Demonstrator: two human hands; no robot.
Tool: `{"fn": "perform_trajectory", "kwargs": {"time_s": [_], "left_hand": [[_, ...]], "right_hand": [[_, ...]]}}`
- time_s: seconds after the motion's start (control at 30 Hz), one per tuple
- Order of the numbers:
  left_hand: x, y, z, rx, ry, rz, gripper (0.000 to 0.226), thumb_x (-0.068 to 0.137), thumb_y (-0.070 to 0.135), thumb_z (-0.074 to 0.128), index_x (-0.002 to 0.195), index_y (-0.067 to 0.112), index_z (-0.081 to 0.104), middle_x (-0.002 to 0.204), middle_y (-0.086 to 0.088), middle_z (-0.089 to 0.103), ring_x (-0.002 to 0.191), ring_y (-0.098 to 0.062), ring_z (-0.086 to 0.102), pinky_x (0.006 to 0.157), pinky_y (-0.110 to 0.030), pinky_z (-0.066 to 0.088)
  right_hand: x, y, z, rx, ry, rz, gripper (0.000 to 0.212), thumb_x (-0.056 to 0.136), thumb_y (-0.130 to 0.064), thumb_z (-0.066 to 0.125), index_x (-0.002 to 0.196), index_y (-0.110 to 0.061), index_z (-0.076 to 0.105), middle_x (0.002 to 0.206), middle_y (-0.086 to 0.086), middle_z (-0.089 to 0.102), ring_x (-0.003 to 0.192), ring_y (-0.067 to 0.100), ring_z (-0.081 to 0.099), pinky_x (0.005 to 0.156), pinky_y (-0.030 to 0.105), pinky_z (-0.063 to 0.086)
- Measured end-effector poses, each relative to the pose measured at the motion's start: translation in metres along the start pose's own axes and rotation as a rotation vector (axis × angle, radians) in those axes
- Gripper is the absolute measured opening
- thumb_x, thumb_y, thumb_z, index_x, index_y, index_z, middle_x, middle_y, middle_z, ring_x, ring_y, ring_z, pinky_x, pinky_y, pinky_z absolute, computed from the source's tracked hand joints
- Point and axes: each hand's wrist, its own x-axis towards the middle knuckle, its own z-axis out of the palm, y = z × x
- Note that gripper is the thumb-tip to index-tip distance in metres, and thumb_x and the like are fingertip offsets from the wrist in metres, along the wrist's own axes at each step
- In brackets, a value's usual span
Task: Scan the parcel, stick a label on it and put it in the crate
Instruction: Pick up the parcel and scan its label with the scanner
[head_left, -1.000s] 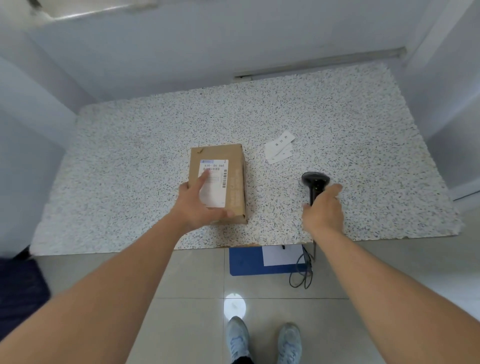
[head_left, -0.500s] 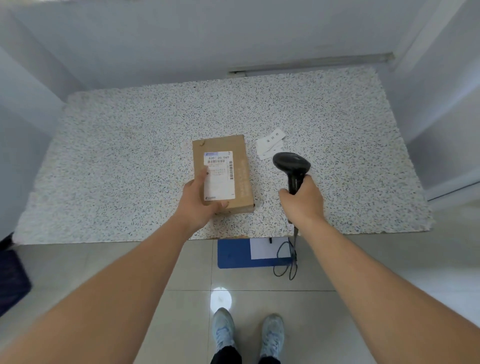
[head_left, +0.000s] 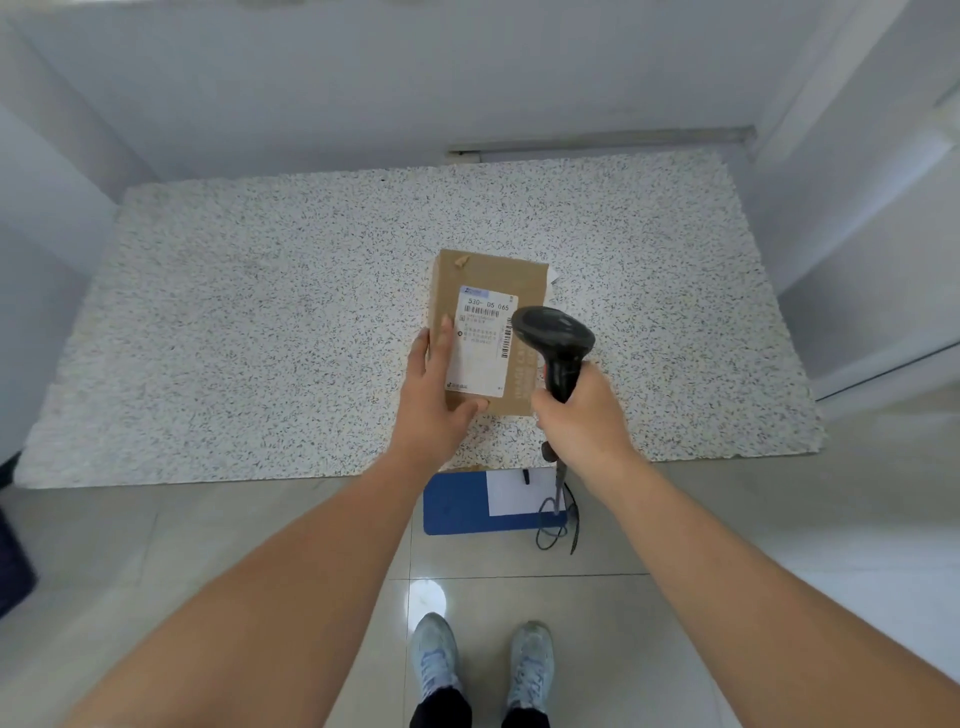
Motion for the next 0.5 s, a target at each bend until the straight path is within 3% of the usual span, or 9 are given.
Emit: {"fn": "perform_trajectory", "kwargs": {"time_s": [0.23,0.37,0.5], "left_hand": [[0.011,0.002,0.006,-0.029,0.051,-0.028,0.122,0.081,0.012,0.085,0.159,0.05,0.0,0.17,0.004,0.01,0.154,-0.017,0.02,0.121,-0.042,0.028],[0.014,0.001,0.009,-0.021,0.056,-0.024,0.121,0.081,0.011,0.085,0.16,0.047,0.001,0.17,0.002,0.01,0.136,0.018,0.023,0.112,-0.014,0.025],[0.017,0.002,0.009,-0.044,0.056,-0.051,0.121,0.081,0.012,0.085,0.16,0.048,0.001,0.17,0.004,0.01,0.153,-0.015,0.02,0.115,-0.03,0.025]], "right_hand": [[-0.007,-0.005,0.0,0.038,-0.044,-0.004,0.012,0.093,-0.015,0.062,0.094,-0.022,0.052,0.081,0.005,0.059,0.062,0.011,0.058,0.043,0.013,0.046],[-0.007,-0.007,-0.002,0.022,-0.043,-0.002,0.011,0.092,-0.014,0.062,0.092,-0.017,0.051,0.08,0.007,0.058,0.061,0.013,0.057,0.045,0.018,0.047],[-0.008,-0.009,-0.003,0.042,-0.042,-0.005,0.012,0.093,-0.012,0.062,0.091,-0.018,0.051,0.08,0.009,0.059,0.063,0.014,0.059,0.043,0.012,0.046]]}}
